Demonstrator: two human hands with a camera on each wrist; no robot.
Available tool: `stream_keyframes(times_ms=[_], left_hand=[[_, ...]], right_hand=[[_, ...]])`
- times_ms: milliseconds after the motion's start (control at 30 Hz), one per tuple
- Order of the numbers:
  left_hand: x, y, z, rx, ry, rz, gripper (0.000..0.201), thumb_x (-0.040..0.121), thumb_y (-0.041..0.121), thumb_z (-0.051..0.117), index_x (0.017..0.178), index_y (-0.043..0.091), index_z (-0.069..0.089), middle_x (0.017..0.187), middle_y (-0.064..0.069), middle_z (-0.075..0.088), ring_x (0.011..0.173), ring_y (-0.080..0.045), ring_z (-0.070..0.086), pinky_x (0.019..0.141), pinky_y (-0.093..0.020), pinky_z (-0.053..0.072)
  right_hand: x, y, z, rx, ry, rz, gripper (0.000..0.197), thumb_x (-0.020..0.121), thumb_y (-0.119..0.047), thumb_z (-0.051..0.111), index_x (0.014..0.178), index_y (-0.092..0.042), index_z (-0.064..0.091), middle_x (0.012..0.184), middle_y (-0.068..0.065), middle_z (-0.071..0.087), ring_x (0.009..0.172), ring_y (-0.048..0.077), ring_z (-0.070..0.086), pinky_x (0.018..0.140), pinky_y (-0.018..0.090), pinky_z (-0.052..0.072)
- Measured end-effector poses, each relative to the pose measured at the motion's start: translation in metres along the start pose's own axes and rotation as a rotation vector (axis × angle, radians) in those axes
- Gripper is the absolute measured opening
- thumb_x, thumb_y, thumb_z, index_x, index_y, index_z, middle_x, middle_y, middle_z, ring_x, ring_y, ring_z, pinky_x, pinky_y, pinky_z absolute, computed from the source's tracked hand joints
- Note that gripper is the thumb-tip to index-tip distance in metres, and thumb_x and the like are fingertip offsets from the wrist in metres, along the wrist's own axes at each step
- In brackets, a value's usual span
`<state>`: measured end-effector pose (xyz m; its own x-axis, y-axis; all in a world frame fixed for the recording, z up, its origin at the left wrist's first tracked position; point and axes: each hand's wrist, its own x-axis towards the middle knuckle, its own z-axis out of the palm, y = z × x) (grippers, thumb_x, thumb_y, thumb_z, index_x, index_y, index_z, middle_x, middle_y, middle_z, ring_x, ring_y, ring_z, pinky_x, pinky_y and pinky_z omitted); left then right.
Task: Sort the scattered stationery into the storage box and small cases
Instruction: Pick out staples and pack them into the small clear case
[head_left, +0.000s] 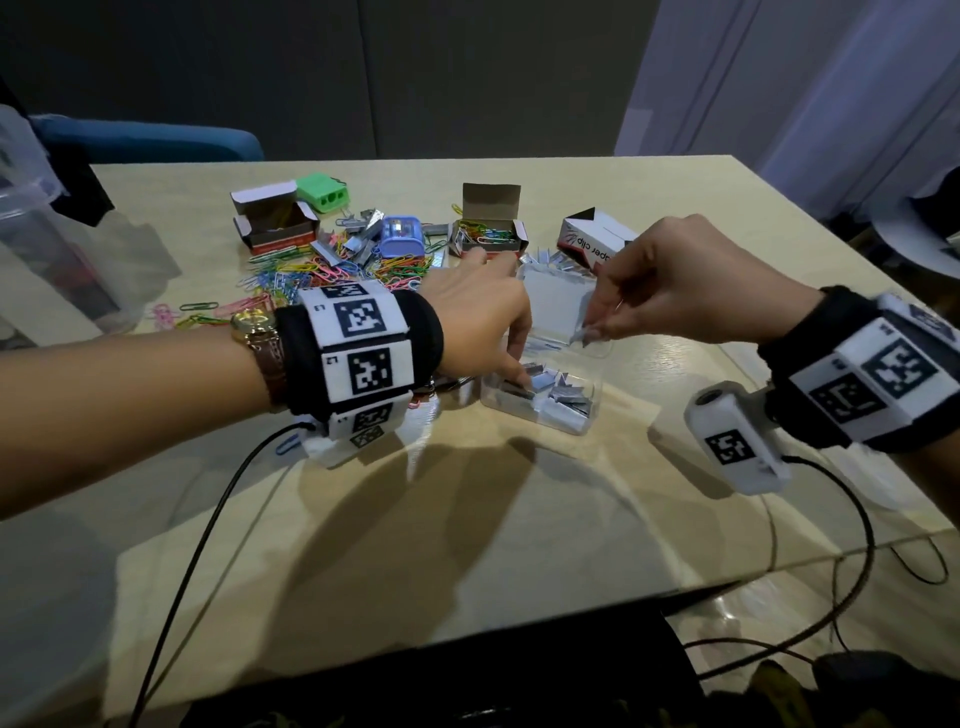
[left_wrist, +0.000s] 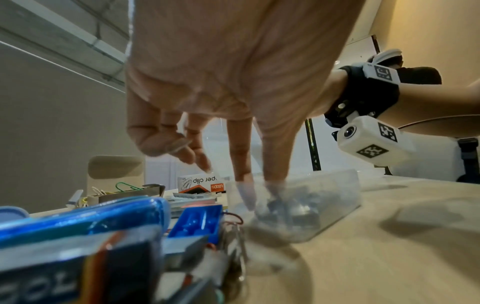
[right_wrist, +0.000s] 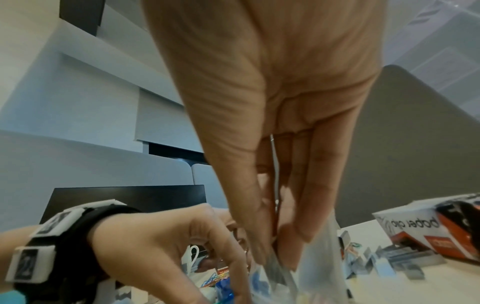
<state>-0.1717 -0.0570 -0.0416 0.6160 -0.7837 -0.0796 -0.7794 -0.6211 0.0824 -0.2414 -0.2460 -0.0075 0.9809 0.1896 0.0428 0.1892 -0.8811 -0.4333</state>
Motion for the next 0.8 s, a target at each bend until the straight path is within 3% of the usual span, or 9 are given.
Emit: stream_keyframes(times_ms=[100,333,500,667,800], left_hand=[[0.0,0.0,0.002,0.01,0.042,-0.029,0.024,0.081,0.048,0.072,0.089,0.026,0.072,0.098,0.003,0.033,0.096,-0.015,0.026,0.067,-0.034,0.03],[-0.001,0.009,0.002,-0.105,0.068,-0.031,0.035,0.07,0.057,0.075,0.09,0.028,0.072,0.098,0.002,0.03,0.096,-0.016,0.026,0.07,-0.035,0.031],[0.001,0.013,0.005,-0.094,0.037,-0.009,0.028,0.073,0.045,0.079,0.096,0.03,0.074,0.1,0.001,0.029,0.102,-0.02,0.027,0.074,-0.038,0.038],[0.001,0.003,0.005,-0.132,-0.018,0.025,0.026,0.073,0.035,0.082,0.098,0.034,0.075,0.104,0.0,0.032,0.106,-0.023,0.029,0.091,-0.044,0.041],[0.001,0.001,0.004,-0.172,-0.065,0.046,0.024,0.075,0.031,0.081,0.098,0.035,0.075,0.103,-0.001,0.035,0.107,-0.027,0.032,0.088,-0.035,0.036]], right_hand=[[-0.002,0.001,0.003,-0.003,-0.044,-0.027,0.01,0.07,-0.017,0.085,0.072,-0.022,0.077,0.072,-0.009,0.073,0.066,-0.003,0.066,0.063,0.008,0.046],[0.001,0.005,0.018,-0.089,-0.066,-0.086,0.015,0.071,-0.005,0.08,0.071,-0.019,0.076,0.069,-0.011,0.072,0.069,-0.001,0.066,0.068,0.014,0.05],[0.001,0.009,0.02,-0.088,-0.05,-0.139,0.023,0.072,0.0,0.078,0.076,-0.022,0.077,0.072,-0.006,0.073,0.066,0.003,0.067,0.068,0.019,0.053],[-0.002,0.012,0.018,-0.2,-0.126,-0.193,0.021,0.074,-0.005,0.078,0.079,-0.025,0.079,0.078,-0.008,0.071,0.067,0.001,0.063,0.065,0.025,0.054],[-0.004,0.008,0.019,-0.289,-0.08,-0.191,0.019,0.075,-0.013,0.076,0.079,-0.031,0.078,0.074,-0.011,0.069,0.064,0.001,0.058,0.063,0.035,0.054]])
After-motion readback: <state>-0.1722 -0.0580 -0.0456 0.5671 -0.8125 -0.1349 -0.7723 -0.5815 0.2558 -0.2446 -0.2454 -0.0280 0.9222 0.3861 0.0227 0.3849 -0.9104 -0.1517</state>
